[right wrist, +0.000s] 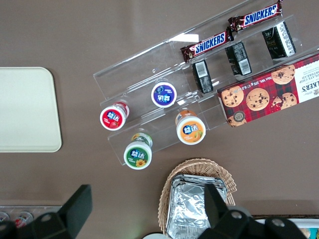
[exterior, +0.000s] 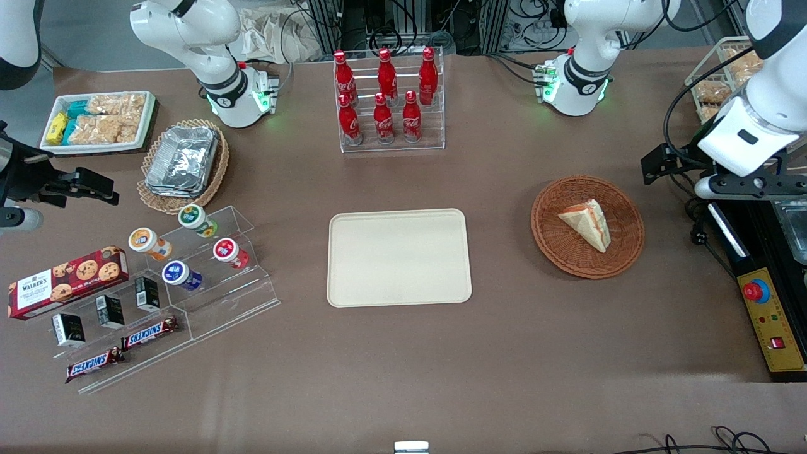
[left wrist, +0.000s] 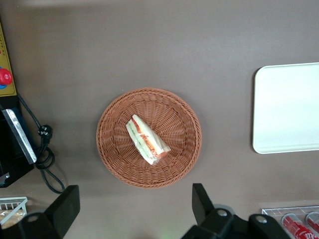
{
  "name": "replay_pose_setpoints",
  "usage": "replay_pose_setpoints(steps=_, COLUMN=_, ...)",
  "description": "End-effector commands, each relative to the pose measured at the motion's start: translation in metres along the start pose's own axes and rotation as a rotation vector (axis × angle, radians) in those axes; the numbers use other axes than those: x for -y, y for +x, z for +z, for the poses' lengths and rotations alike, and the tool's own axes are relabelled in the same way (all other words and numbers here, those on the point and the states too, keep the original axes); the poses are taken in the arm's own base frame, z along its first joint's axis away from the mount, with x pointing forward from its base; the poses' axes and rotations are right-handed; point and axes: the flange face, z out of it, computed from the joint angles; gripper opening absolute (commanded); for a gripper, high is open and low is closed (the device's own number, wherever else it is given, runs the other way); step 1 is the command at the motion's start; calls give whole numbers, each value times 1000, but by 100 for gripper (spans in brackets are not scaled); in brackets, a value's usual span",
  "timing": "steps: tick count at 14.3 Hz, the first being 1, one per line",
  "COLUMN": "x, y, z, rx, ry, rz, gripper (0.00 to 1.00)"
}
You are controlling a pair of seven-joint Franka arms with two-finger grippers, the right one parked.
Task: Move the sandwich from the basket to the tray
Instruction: 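Lower the open left gripper over the sandwich in the wicker basket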
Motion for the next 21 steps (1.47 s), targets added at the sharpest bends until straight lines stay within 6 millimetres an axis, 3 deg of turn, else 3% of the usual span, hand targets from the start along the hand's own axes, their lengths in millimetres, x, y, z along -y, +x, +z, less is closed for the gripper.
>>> replay_pose_setpoints(steps=1, x=1, y=8, z=1, rx=5, ry=17, rz=-4, gripper=100)
replay_pose_setpoints(steps=3, x=-4, y=14, z=7, rx=24, ry=24, rz=-140, gripper=100)
replay_pose_setpoints(steps=4, x=1, y=9, z=8, rx=35, ry=18, rz=-244, gripper=100)
replay_pose_setpoints(steps=6, x=3, y=-8, z=22, rx=70, ry=27, rz=-282, gripper=100)
replay_pose_setpoints(steps=8, x=11, y=-34, z=49, rx=78, ry=34, rz=-334, gripper=100)
replay_pose_setpoints(steps=12, x=29, y=-79, z=132, rx=-3, ry=8, rz=-494, gripper=100)
replay_pose_setpoints(steps=15, x=29, y=-80, z=165, rx=-25, ry=11, rz=-651, gripper=100)
replay_pose_setpoints(steps=21, x=28, y=-92, z=251, rx=-79, ry=-21, rz=-835, gripper=100)
